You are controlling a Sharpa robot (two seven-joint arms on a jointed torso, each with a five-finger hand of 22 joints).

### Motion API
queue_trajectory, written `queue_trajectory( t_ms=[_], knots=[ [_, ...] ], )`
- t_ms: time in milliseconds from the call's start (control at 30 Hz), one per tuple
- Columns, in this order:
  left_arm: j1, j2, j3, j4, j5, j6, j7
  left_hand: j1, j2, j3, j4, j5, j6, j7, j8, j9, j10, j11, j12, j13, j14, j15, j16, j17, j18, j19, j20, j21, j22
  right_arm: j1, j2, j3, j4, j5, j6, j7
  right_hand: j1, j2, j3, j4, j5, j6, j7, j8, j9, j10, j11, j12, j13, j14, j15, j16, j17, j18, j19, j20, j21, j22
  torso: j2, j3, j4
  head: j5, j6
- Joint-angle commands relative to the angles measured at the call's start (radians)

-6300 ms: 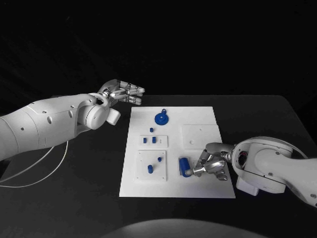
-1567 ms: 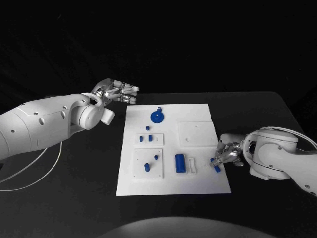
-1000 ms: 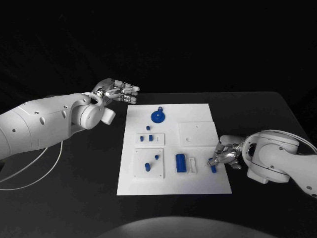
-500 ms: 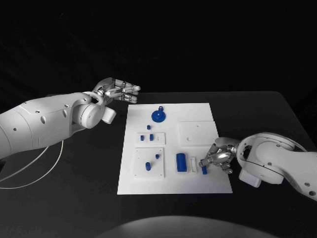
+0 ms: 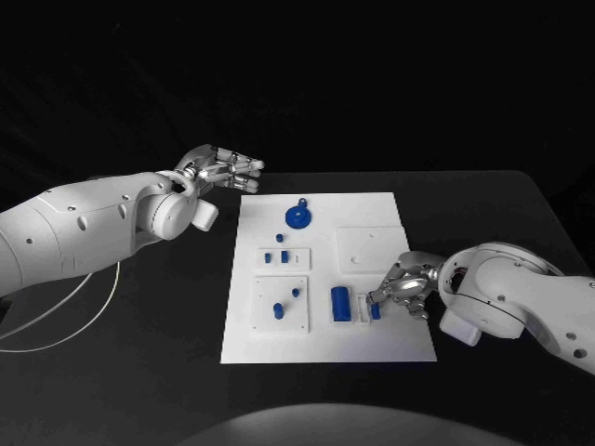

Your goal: Assemble the parts on the task board

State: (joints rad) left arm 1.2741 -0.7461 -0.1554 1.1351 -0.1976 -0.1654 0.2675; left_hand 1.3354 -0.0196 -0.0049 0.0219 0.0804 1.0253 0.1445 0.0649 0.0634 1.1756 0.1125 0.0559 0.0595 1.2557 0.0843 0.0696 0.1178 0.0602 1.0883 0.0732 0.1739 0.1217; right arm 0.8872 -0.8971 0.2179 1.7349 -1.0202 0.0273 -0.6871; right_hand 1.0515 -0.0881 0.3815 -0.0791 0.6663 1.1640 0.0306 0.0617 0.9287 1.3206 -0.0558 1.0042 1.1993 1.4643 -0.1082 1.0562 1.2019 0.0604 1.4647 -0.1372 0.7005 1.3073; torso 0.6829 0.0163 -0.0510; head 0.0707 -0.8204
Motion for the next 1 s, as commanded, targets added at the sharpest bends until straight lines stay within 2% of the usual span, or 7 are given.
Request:
queue_trajectory(
  t_ms=[33, 367, 700, 733, 800, 967, 1000],
  knots=[
    [0.000, 0.002, 0.001, 0.001, -0.001, 0.012, 0.004, -0.009, 0.003, -0.002, -0.001, -0.005, -0.007, -0.002, -0.001, 0.000, -0.005, 0.001, 0.005, 0.001, 0.000, 0.003, 0.000, 0.001, -0.011, -0.004, -0.001, -0.001, -0.001, 0.000, 0.006, 0.000, 0.000, 0.015, 0.000, -0.002, -0.007, 0.000, 0.186, -0.179, 0.005, 0.008, -0.001, 0.004, 0.001, 0.008, -0.006, -0.006, -0.001, 0.002, -0.005, -0.006, -0.002, 0.001, 0.044, 0.003, 0.004, 0.082, 0.000, 0.0000, -0.0001, 0.000, 0.000],
    [0.000, 0.004, 0.001, 0.000, -0.001, 0.014, 0.003, -0.010, 0.002, -0.002, -0.001, -0.006, -0.008, -0.002, -0.001, 0.000, -0.007, 0.001, 0.005, 0.001, -0.001, 0.004, 0.000, 0.001, -0.010, -0.005, 0.000, -0.001, -0.001, 0.001, 0.026, -0.001, -0.009, 0.007, 0.041, -0.011, -0.001, 0.002, 0.158, -0.173, -0.008, 0.005, -0.001, 0.003, 0.002, 0.004, -0.005, -0.014, -0.007, 0.003, -0.004, -0.006, -0.001, 0.000, 0.042, 0.004, -0.004, 0.080, 0.000, -0.0006, 0.0004, 0.001, -0.001],
    [0.000, 0.003, 0.001, 0.001, -0.001, 0.014, 0.002, -0.010, 0.002, -0.002, -0.001, -0.006, -0.008, -0.002, -0.001, 0.000, -0.007, 0.001, 0.005, 0.001, -0.001, 0.004, 0.000, 0.001, -0.010, -0.005, 0.000, -0.001, -0.001, 0.001, 0.039, -0.006, -0.015, -0.031, 0.055, -0.015, 0.020, 0.008, 0.086, -0.166, -0.062, 0.005, -0.008, 0.003, -0.003, 0.004, -0.006, -0.014, -0.011, 0.003, -0.003, -0.010, -0.003, -0.002, 0.045, 0.005, -0.011, 0.079, -0.001, -0.0008, 0.0008, 0.004, -0.002],
    [0.000, 0.003, 0.001, 0.001, -0.001, 0.014, 0.002, -0.010, 0.002, -0.002, -0.001, -0.006, -0.008, -0.002, -0.001, 0.000, -0.007, 0.001, 0.005, 0.001, -0.001, 0.004, 0.000, 0.001, -0.010, -0.005, 0.000, -0.001, -0.001, 0.001, 0.039, -0.006, -0.016, -0.036, 0.057, -0.016, 0.020, 0.009, 0.081, -0.165, -0.073, 0.005, -0.009, 0.002, -0.006, 0.004, -0.006, -0.013, -0.011, 0.004, -0.003, -0.010, -0.003, -0.003, 0.045, 0.005, -0.014, 0.079, -0.001, -0.0008, 0.0005, 0.004, -0.003],
    [0.000, 0.003, 0.001, 0.001, -0.001, 0.014, 0.002, -0.010, 0.002, -0.002, -0.001, -0.006, -0.008, -0.002, -0.001, 0.000, -0.007, 0.001, 0.005, 0.001, -0.001, 0.004, 0.000, 0.001, -0.010, -0.005, 0.000, -0.001, -0.001, 0.001, 0.041, -0.008, -0.018, -0.044, 0.058, -0.017, 0.024, 0.012, 0.069, -0.159, -0.131, 0.006, -0.015, 0.001, -0.022, 0.005, -0.007, -0.010, -0.009, 0.004, -0.003, -0.010, -0.003, -0.004, 0.045, 0.005, -0.015, 0.078, -0.001, -0.0006, -0.0001, 0.005, -0.003],
    [0.000, 0.003, 0.001, 0.001, -0.001, 0.013, 0.003, -0.010, 0.002, -0.002, -0.001, -0.006, -0.008, -0.002, -0.001, 0.000, -0.007, 0.001, 0.005, 0.001, -0.001, 0.004, 0.000, 0.001, -0.010, -0.005, 0.000, -0.001, -0.001, 0.001, 0.045, -0.009, -0.022, -0.058, 0.056, -0.019, 0.036, 0.013, 0.040, -0.131, -0.299, 0.019, -0.033, 0.000, -0.090, 0.004, -0.013, -0.003, -0.006, 0.005, -0.006, -0.012, -0.004, -0.008, 0.048, 0.003, -0.023, 0.076, -0.001, 0.0001, -0.0003, 0.005, -0.003],
    [0.000, 0.003, 0.001, 0.001, -0.001, 0.013, 0.004, -0.010, 0.002, -0.002, -0.001, -0.006, -0.008, -0.002, -0.001, 0.000, -0.007, 0.001, 0.005, 0.001, -0.001, 0.004, 0.000, 0.001, -0.010, -0.005, 0.000, -0.001, -0.001, 0.001, 0.045, -0.009, -0.023, -0.060, 0.055, -0.020, 0.040, 0.011, 0.036, -0.124, -0.314, 0.021, -0.036, 0.000, -0.104, 0.004, -0.013, -0.002, -0.006, 0.005, -0.007, -0.012, -0.004, -0.009, 0.048, 0.002, -0.024, 0.076, -0.001, 0.0001, -0.0003, 0.005, -0.003]
  ],
)
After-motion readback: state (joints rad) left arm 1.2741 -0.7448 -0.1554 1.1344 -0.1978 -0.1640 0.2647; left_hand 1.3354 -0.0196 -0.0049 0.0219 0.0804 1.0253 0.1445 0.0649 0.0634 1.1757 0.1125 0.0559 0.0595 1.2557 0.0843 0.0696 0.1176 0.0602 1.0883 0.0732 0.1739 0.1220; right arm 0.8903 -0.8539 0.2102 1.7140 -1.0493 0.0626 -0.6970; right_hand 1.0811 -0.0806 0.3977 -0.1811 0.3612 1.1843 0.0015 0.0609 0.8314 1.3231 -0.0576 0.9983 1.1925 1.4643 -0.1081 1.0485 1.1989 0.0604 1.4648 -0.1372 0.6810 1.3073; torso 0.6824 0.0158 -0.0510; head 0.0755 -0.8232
